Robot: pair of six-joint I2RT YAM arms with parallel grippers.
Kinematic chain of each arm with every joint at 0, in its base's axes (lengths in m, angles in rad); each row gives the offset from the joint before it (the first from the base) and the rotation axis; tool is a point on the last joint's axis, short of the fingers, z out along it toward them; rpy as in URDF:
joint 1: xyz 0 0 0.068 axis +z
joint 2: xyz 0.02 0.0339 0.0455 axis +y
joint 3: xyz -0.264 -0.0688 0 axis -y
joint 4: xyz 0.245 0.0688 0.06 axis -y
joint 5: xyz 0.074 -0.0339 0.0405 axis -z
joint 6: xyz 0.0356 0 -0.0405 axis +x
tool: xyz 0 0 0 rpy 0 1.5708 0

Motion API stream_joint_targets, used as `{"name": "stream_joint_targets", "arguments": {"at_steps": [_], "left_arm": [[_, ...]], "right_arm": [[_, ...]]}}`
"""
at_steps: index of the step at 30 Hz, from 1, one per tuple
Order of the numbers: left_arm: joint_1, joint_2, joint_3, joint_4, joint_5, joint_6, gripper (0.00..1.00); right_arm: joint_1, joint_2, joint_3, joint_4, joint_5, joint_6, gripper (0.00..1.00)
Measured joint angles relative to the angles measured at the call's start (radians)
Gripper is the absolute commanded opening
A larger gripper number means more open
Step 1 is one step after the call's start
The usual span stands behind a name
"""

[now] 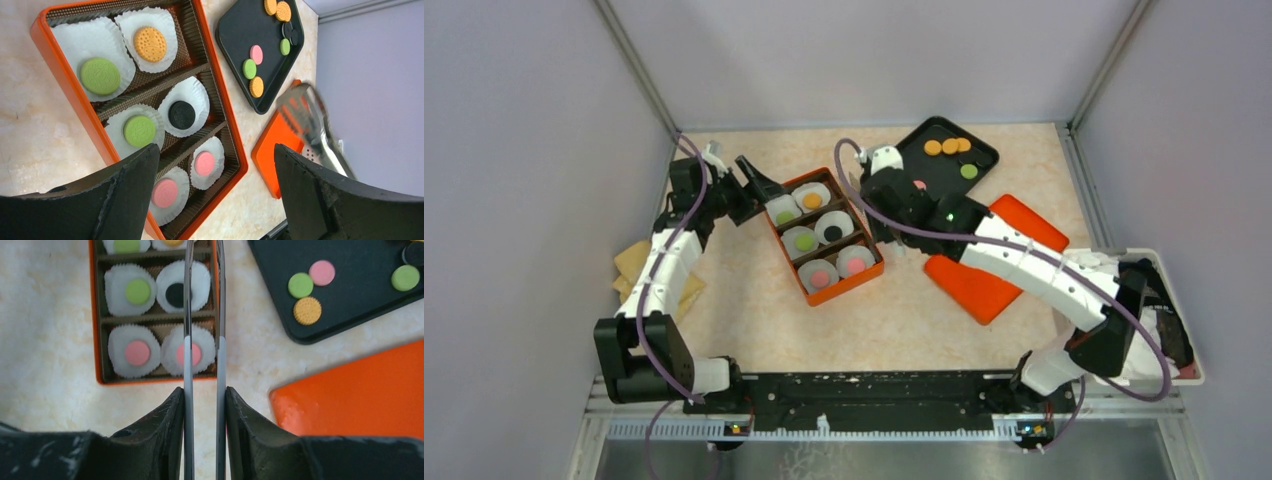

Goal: Pack the cookies

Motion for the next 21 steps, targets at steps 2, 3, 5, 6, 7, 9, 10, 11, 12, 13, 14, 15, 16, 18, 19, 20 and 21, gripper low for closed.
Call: {"name": "stream_joint_targets", "arguments": {"at_steps": [2,3,5,6,7,9,10,11,12,13,14,15,16,18,19,20,21], "left_arm": [[0.0,0.014,0.016,0.001,0.0,0.0,0.9],[0.0,0.024,0.024,0.001,0.0,0.0,0.9],[0.0,0.041,0.033,0.0,0.0,0.001,0.89],[0.0,0.05,0.037,0.0,-0.002,0.003,0.89],[0.0,0.058,0.041,-0.001,-0.005,0.004,0.89],[0.0,0.078,0.055,-0.004,-0.01,0.008,0.89],[0.0,0.088,0.064,-0.009,-0.013,0.012,0.89],[0.0,0.102,0.078,-0.016,-0.015,0.019,0.89],[0.0,0.111,0.087,-0.019,-0.018,0.025,0.89],[0.0,0.122,0.096,-0.023,-0.022,0.032,0.89],[0.0,0.129,0.101,-0.025,-0.03,0.043,0.89],[0.0,0.133,0.104,-0.029,-0.037,0.052,0.89],[0.0,0.137,0.108,-0.037,-0.043,0.061,0.89],[0.0,0.15,0.122,-0.06,-0.061,0.083,0.89],[0.0,0.159,0.13,-0.066,-0.066,0.089,0.89],[0.0,0.172,0.139,-0.071,-0.071,0.095,0.89],[0.0,0.182,0.145,-0.072,-0.073,0.1,0.89]], "right_arm": [[-0.045,0.041,0.059,0.014,0.0,-0.018,0.25],[-0.078,0.066,0.081,0.029,-0.002,-0.026,0.24],[-0.148,0.116,0.111,0.05,-0.01,-0.042,0.24],[-0.187,0.146,0.124,0.061,-0.015,-0.048,0.24],[-0.227,0.179,0.143,0.064,-0.022,-0.056,0.25],[-0.302,0.252,0.188,0.062,-0.031,-0.069,0.24],[-0.331,0.282,0.21,0.061,-0.033,-0.073,0.25],[-0.368,0.326,0.242,0.061,-0.034,-0.08,0.24],[-0.395,0.356,0.266,0.061,-0.034,-0.084,0.25],[-0.424,0.39,0.293,0.061,-0.034,-0.088,0.25],[-0.455,0.424,0.323,0.061,-0.034,-0.091,0.25],[-0.486,0.455,0.346,0.066,-0.034,-0.092,0.25],[-0.519,0.484,0.371,0.064,-0.032,-0.095,0.25],[-0.571,0.525,0.404,0.064,-0.027,-0.096,0.25],[-0.596,0.543,0.42,0.06,-0.023,-0.096,0.25],[-0.622,0.561,0.437,0.059,-0.016,-0.096,0.25],[-0.645,0.576,0.451,0.057,-0.009,-0.095,0.25]]}}
